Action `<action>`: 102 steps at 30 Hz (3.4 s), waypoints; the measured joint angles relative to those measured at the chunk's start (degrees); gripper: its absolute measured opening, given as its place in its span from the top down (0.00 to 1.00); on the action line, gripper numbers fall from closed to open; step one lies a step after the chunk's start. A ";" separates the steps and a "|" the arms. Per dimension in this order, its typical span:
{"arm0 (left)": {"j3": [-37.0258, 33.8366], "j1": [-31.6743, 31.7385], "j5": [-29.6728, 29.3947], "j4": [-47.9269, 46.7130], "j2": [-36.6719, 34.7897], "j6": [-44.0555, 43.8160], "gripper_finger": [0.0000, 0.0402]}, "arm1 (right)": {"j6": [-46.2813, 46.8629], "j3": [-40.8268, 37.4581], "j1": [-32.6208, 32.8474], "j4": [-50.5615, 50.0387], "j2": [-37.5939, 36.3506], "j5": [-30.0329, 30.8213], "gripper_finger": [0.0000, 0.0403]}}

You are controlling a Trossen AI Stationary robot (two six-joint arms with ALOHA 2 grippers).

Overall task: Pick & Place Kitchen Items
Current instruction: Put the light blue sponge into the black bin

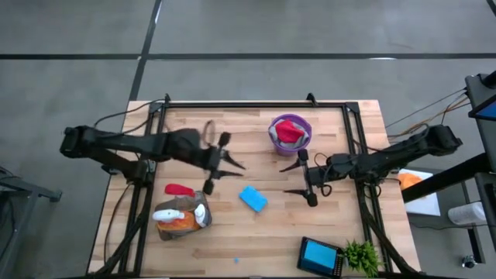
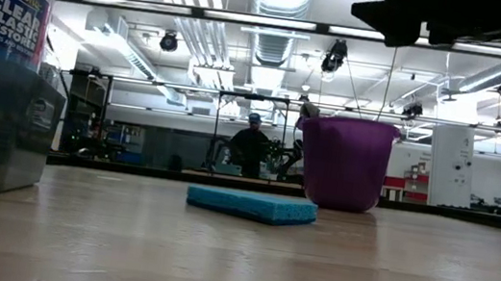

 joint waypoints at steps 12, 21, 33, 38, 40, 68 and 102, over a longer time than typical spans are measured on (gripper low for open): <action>-29.74 1.44 -1.35 18.39 -20.70 -4.52 0.75 | -0.42 2.58 5.53 -4.95 5.10 5.57 0.22; -38.24 3.02 -2.62 17.78 -32.98 -8.39 0.75 | 0.26 10.60 6.24 -14.63 19.86 8.11 0.22; -38.72 3.12 -1.77 16.47 -38.86 -9.18 0.75 | -2.74 18.82 6.63 -15.28 27.90 8.13 0.22; -38.31 3.12 -1.76 15.41 -39.00 -9.88 0.75 | -2.38 18.11 8.02 -15.08 24.75 8.13 0.22; -37.78 3.10 -1.75 14.42 -39.27 -9.85 0.75 | -1.95 17.37 8.67 -15.38 23.43 8.13 0.22; -43.48 7.86 -5.23 3.39 -49.10 -13.08 0.75 | -4.03 24.24 9.35 -21.51 41.02 12.50 0.22; -43.52 8.63 -8.44 2.91 -48.94 -13.34 0.75 | -6.23 34.30 9.00 -42.21 42.72 14.94 0.96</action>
